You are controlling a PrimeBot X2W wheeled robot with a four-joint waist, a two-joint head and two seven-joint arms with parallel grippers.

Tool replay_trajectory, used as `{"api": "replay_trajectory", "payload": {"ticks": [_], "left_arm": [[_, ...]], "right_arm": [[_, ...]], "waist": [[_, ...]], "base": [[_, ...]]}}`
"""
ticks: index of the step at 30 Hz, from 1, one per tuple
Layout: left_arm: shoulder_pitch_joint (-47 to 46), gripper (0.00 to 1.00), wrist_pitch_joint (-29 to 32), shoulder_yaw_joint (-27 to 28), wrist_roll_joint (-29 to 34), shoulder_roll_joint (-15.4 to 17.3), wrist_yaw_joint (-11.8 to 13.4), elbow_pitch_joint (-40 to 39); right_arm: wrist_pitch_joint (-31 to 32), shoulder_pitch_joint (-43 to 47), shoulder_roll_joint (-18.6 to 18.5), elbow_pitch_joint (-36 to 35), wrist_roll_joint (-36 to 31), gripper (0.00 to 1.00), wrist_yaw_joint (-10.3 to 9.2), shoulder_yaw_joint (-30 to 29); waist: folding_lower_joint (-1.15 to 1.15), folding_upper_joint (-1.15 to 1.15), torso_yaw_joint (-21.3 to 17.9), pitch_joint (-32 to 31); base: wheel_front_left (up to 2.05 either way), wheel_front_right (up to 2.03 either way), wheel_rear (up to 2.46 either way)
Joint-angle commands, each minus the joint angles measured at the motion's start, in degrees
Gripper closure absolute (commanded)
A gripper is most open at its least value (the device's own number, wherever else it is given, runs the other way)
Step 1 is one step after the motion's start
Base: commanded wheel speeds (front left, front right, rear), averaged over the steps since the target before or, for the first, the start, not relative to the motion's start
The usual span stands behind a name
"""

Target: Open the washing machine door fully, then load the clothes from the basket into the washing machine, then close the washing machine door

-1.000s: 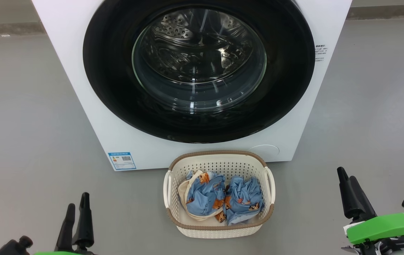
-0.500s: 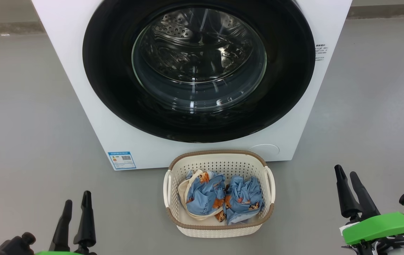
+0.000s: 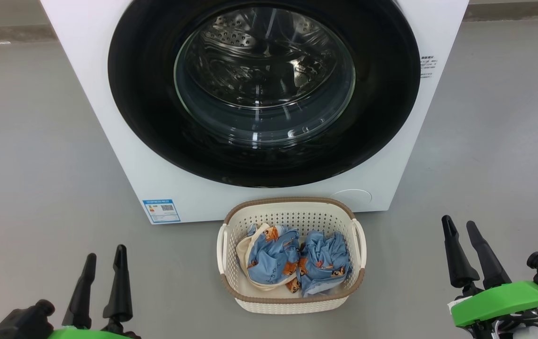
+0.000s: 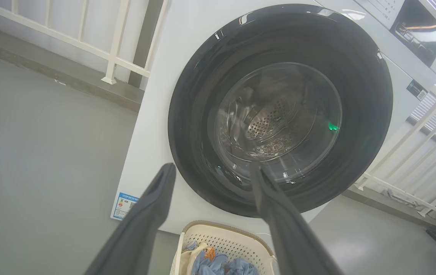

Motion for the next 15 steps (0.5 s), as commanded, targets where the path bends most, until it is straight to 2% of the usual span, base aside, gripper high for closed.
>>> {"api": "replay_trajectory", "payload": {"ticks": [1,15], "left_arm": [[-2.42,0.0,-1.06,1.35,2.24,1.11,-0.22,-1.8],[-2.9,0.0,-2.85,1.32,10.46,1.26,-0.38,-2.19]], "right_arm": [[-1.02,-2.65,-1.26,-1.83,-2.63,0.0,0.24,1.16],[-2.46,-2.78,-1.62,-2.76,-10.46,0.0,0.27,0.6]], "waist": [[0.0,0.0,-0.02,0.05],[0.0,0.0,0.16,0.01]], "base": [[0.0,0.0,0.0],[0.0,0.0,0.0]]}}
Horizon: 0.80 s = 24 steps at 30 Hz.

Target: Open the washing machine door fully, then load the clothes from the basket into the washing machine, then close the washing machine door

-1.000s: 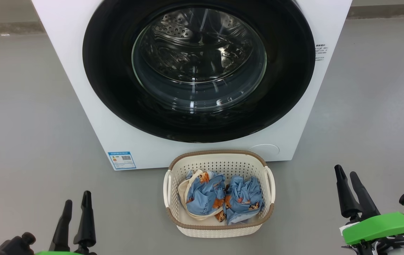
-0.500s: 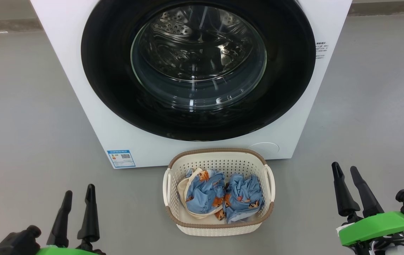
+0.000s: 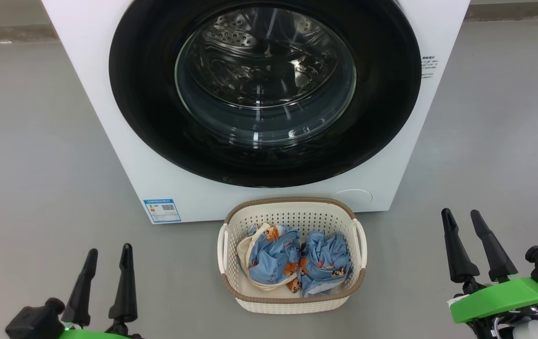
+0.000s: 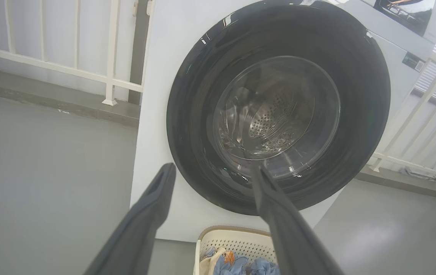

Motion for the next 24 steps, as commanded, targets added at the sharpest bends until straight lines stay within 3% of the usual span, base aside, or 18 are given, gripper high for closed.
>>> {"api": "replay_trajectory", "payload": {"ticks": [1,8,24], "left_arm": [[-2.88,0.0,-0.98,1.59,2.4,1.18,-0.31,-1.85],[-3.07,0.0,-1.75,1.64,5.88,1.29,-0.38,-1.92],[-3.61,0.0,-1.79,3.2,6.45,0.89,-0.38,0.43]], "right_arm": [[-0.97,-2.1,-0.95,-1.84,-2.09,0.0,0.26,0.85],[-1.59,-2.16,-0.97,-2.22,-5.36,0.0,0.28,0.62],[-1.62,-1.78,-0.75,-2.04,-5.51,0.0,0.28,-0.9]], "waist": [[0.0,0.0,0.05,0.03],[0.0,0.0,0.1,0.39],[0.0,0.0,-0.2,0.84]], "base": [[0.0,0.0,0.0],[0.0,0.0,0.0],[0.0,0.0,0.0]]}}
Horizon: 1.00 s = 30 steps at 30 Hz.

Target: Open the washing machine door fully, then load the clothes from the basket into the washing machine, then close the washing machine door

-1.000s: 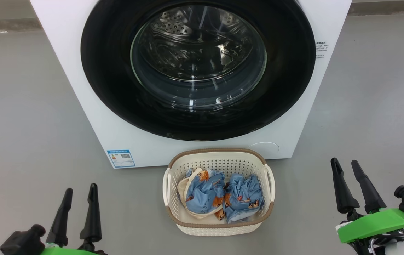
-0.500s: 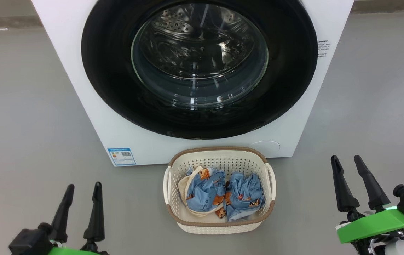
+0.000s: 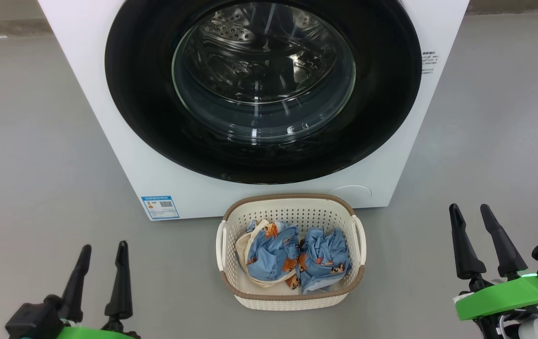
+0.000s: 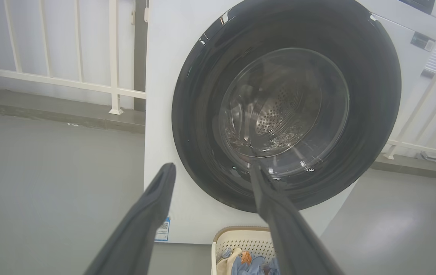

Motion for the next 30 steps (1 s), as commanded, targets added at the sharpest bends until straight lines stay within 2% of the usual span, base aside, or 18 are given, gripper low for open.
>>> {"api": "replay_trajectory", "payload": {"ticks": [1,19,30], "left_arm": [[-2.47,0.0,-0.37,2.39,0.81,0.62,0.02,-0.7],[-3.11,0.0,-0.37,4.33,2.12,-0.18,0.02,1.49],[-3.49,0.0,-0.37,5.11,2.83,-0.45,0.02,1.84]], "right_arm": [[-0.7,-1.65,-0.71,-1.32,-0.8,0.0,0.28,0.91],[-0.7,-0.34,0.05,-1.63,-0.95,0.0,0.28,-0.37],[-0.7,-0.26,0.36,-1.93,-1.0,0.0,0.28,-1.16]], "waist": [[0.0,0.0,-0.01,-0.01],[0.0,0.0,-0.12,0.12],[0.0,0.0,-0.36,0.29]], "base": [[0.0,0.0,0.0],[0.01,0.01,-0.02],[0.56,0.56,-1.13]]}}
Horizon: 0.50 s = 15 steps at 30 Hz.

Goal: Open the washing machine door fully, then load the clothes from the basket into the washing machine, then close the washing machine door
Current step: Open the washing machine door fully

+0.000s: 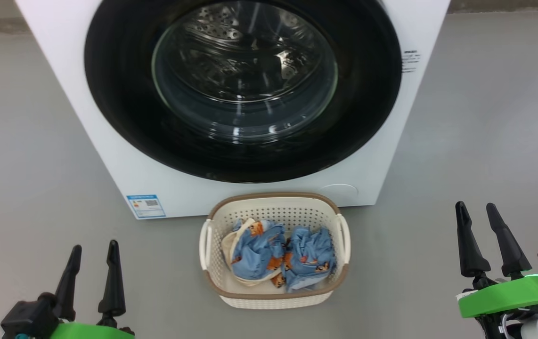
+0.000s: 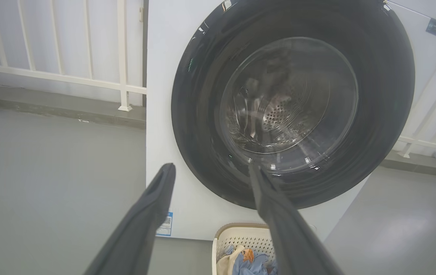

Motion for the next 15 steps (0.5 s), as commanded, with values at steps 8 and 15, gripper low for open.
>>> {"api": "replay_trajectory", "payload": {"ticks": [8,15], "left_arm": [[-3.44,0.0,-0.37,2.0,0.06,0.81,0.02,-0.92],[-3.77,0.0,-0.37,1.88,-0.05,0.72,0.02,-0.99]], "right_arm": [[-0.7,-1.02,-0.41,-2.06,-1.12,0.0,0.28,0.62],[-0.7,-1.3,-0.54,-2.16,-1.02,0.0,0.28,0.41]], "waist": [[0.0,0.0,0.1,1.33],[0.0,0.0,-0.1,1.86]], "base": [[1.2,1.2,-2.39],[1.23,1.23,-2.46]]}}
